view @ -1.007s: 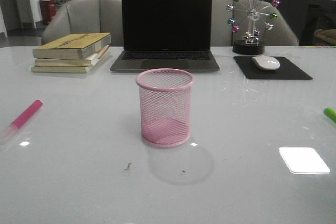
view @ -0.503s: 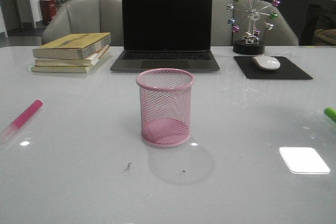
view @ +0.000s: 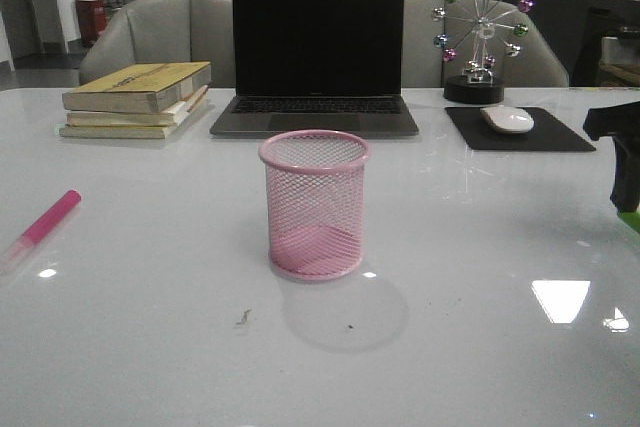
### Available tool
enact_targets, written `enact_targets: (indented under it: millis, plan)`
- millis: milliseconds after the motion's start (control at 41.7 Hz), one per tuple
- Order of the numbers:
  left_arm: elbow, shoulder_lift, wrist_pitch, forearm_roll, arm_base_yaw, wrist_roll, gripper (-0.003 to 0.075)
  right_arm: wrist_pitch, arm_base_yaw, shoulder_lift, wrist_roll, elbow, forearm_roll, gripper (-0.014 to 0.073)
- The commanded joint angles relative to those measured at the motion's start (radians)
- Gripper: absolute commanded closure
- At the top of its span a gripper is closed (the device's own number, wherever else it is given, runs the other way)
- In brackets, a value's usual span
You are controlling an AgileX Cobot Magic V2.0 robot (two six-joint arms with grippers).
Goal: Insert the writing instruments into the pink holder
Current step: 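Lower the right gripper onto the green marker and grasp it, then lift the green marker with the right gripper over the pink holder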
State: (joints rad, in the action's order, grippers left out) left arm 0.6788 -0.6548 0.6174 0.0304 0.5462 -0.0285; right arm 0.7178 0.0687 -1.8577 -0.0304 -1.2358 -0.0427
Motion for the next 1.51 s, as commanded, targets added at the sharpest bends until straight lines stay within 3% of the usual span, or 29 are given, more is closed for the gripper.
enact_targets:
  millis: [0,671,935,1126,1270,1486]
  plan:
    - [0.028,-0.004,-0.076,0.008,0.008,0.004,0.018,-0.025,0.004,0.012,-0.004,-0.06,-0.001,0.0106]
    - [0.028,-0.004,-0.076,0.008,0.008,0.004,0.0213,0.084,0.004,-0.131,0.041,-0.196,0.0,0.0115]
    - [0.028,-0.004,-0.076,0.008,0.008,0.004,0.0213,0.084,0.004,-0.131,0.041,-0.196,0.0,0.0458]
    - [0.028,-0.004,-0.076,0.008,0.008,0.004,0.0213,0.074,-0.007,-0.095,0.041,-0.184,-0.001,0.0473]
    - [0.028,-0.004,-0.076,0.008,0.008,0.004,0.0213,-0.056,-0.05,0.02,0.041,-0.105,-0.002,0.0473]
    - [0.028,-0.004,-0.076,0.008,0.008,0.004,0.0213,-0.432,-0.198,0.273,0.041,0.105,-0.002,0.0473]
